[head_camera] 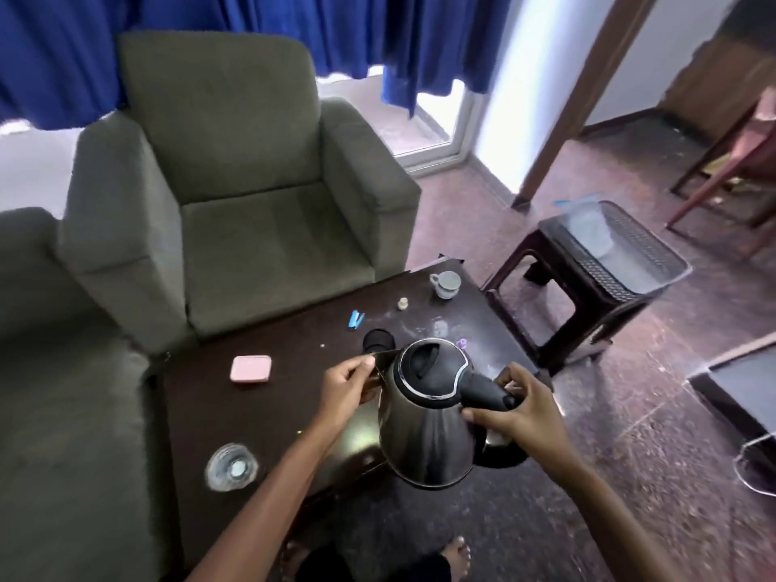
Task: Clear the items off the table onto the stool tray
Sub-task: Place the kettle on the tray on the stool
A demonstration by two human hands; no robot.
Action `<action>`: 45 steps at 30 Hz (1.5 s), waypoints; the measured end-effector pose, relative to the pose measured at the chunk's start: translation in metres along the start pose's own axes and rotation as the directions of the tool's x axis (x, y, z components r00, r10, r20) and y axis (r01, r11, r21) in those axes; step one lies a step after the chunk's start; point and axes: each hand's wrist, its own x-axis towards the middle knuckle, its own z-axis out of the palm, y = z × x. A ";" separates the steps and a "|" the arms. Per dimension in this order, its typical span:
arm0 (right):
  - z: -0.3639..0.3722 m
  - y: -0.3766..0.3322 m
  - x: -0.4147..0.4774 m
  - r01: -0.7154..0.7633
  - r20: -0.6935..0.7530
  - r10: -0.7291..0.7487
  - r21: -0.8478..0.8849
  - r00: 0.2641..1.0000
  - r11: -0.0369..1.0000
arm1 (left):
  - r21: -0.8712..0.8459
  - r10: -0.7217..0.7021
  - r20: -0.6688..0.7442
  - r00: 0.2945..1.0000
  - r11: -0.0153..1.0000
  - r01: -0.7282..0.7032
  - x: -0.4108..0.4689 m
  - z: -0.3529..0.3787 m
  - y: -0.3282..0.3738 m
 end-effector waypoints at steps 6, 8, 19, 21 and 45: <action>-0.085 0.051 0.005 -0.041 -0.088 0.050 0.098 0.995 0.994 | 0.093 -0.005 0.067 0.998 0.996 -0.001 -0.001 0.101 0.009; -0.114 0.063 0.007 -0.021 -0.110 0.034 0.112 0.993 0.993 | 0.121 0.001 0.078 0.997 0.993 -0.011 -0.003 0.133 0.011; -0.238 0.109 0.048 -0.057 -0.196 0.088 0.157 0.977 0.986 | 0.169 0.006 0.239 0.971 0.985 -0.048 0.028 0.283 0.046; -0.257 0.116 0.067 -0.082 -0.208 0.116 0.163 0.971 0.983 | 0.189 -0.002 0.253 0.967 0.981 -0.047 0.045 0.309 0.053; -0.529 0.202 0.413 -0.043 0.100 0.053 -0.099 0.994 0.994 | 0.187 -0.109 0.373 0.921 0.982 0.041 0.241 0.600 0.124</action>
